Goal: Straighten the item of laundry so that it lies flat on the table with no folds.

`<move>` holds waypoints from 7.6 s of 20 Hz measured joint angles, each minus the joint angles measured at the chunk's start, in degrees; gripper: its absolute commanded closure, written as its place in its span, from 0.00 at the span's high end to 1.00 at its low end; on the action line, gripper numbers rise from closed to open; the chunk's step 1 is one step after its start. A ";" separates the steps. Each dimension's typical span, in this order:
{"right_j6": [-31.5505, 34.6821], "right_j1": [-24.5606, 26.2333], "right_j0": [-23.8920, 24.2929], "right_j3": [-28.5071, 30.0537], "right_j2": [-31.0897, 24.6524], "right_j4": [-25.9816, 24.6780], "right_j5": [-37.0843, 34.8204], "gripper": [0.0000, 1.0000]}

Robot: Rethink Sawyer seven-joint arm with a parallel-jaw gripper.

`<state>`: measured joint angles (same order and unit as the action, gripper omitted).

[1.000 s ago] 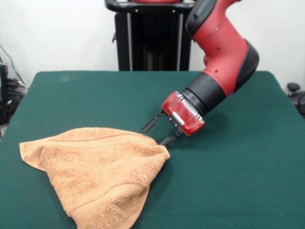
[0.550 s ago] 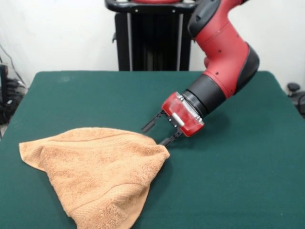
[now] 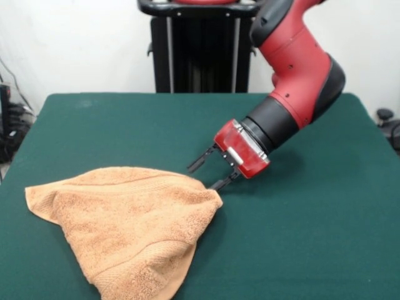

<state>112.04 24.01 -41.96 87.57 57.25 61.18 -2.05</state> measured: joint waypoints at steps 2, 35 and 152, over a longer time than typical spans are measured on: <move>0.25 0.51 0.04 -0.69 1.30 0.00 -2.71 1.00; 37.04 26.53 3.21 -20.02 39.57 -16.12 -46.82 1.00; 44.94 17.53 -0.49 -22.72 29.56 -32.23 -7.75 1.00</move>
<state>156.98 41.54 -42.45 64.85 86.81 28.95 -9.80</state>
